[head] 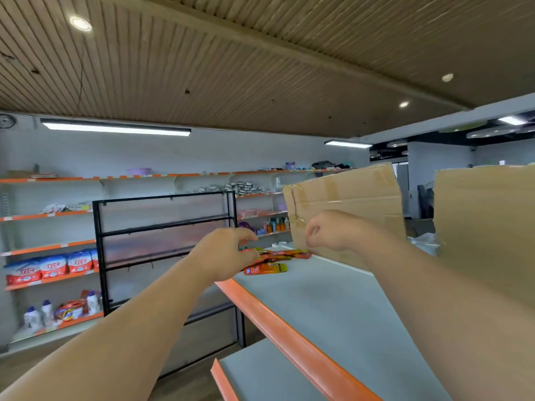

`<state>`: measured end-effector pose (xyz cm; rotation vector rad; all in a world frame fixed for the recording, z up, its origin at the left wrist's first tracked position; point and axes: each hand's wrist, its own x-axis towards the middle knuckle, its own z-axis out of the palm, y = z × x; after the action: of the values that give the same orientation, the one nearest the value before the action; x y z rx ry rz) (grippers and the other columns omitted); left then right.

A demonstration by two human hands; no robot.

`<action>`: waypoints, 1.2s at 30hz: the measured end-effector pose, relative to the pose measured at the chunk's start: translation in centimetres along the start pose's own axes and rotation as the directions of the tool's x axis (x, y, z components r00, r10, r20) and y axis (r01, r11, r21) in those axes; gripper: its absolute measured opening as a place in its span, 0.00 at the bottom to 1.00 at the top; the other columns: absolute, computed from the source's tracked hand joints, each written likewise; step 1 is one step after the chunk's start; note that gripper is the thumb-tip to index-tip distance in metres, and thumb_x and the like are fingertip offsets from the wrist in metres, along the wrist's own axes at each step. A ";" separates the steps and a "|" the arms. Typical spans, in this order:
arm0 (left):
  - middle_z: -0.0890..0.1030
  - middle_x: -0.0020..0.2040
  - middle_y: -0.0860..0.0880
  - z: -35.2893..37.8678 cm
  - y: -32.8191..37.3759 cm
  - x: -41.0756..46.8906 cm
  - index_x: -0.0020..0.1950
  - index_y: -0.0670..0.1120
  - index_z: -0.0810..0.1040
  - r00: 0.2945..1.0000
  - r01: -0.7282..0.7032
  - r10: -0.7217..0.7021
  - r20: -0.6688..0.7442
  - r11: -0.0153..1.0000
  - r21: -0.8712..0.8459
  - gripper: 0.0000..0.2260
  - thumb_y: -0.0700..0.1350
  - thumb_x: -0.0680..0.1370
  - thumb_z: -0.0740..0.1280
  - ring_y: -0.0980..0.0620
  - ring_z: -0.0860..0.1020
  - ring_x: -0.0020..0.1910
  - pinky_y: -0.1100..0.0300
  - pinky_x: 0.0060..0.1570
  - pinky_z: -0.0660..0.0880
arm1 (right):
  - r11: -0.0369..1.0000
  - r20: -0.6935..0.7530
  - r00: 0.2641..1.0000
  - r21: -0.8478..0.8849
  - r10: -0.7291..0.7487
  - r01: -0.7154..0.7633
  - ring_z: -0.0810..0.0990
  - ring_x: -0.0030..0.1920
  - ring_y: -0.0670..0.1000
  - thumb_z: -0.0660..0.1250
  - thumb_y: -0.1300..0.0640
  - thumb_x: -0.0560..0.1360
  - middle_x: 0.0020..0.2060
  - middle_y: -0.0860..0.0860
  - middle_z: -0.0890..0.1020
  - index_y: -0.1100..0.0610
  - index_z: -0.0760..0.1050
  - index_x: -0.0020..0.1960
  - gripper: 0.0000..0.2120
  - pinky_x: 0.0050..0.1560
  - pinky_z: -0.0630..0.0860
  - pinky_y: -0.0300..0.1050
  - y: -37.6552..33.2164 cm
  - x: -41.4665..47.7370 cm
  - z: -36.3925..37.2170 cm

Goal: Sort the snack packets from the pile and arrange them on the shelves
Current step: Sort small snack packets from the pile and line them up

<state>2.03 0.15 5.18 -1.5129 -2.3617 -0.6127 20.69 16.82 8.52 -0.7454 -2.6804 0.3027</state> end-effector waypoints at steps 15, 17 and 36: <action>0.79 0.60 0.57 6.9 -11.2 13.2 0.67 0.59 0.77 0.982 -0.157 0.173 0.078 0.971 -0.183 0.18 0.58 0.78 0.69 0.55 0.79 0.50 0.58 0.54 0.77 | 0.972 0.023 0.977 -0.106 0.211 -0.208 0.80 0.55 0.61 0.66 0.55 0.75 0.55 0.59 0.82 0.60 0.82 0.53 0.12 0.56 0.79 0.54 -0.9 12.6 6.8; 0.78 0.65 0.56 8.2 -12.9 14.8 0.69 0.58 0.77 0.971 -0.173 0.198 0.130 0.968 -0.183 0.19 0.57 0.78 0.69 0.54 0.78 0.57 0.56 0.60 0.76 | 0.963 0.047 0.970 -0.141 0.237 -0.229 0.79 0.49 0.65 0.66 0.56 0.75 0.54 0.65 0.80 0.65 0.79 0.56 0.15 0.47 0.78 0.53 -1.4 14.8 8.1; 0.79 0.62 0.61 16.9 -18.4 18.9 0.70 0.66 0.73 0.932 -0.328 0.359 0.045 0.890 -0.318 0.35 0.76 0.65 0.59 0.54 0.74 0.62 0.50 0.63 0.73 | 0.947 0.165 0.934 -0.117 0.317 -0.300 0.76 0.43 0.44 0.73 0.43 0.73 0.40 0.41 0.77 0.45 0.80 0.52 0.10 0.43 0.72 0.40 -1.2 20.5 16.6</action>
<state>-22.58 16.63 -5.00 -2.0843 -2.0547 -0.8567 -2.60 24.89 -0.96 -1.2277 -2.7546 0.3439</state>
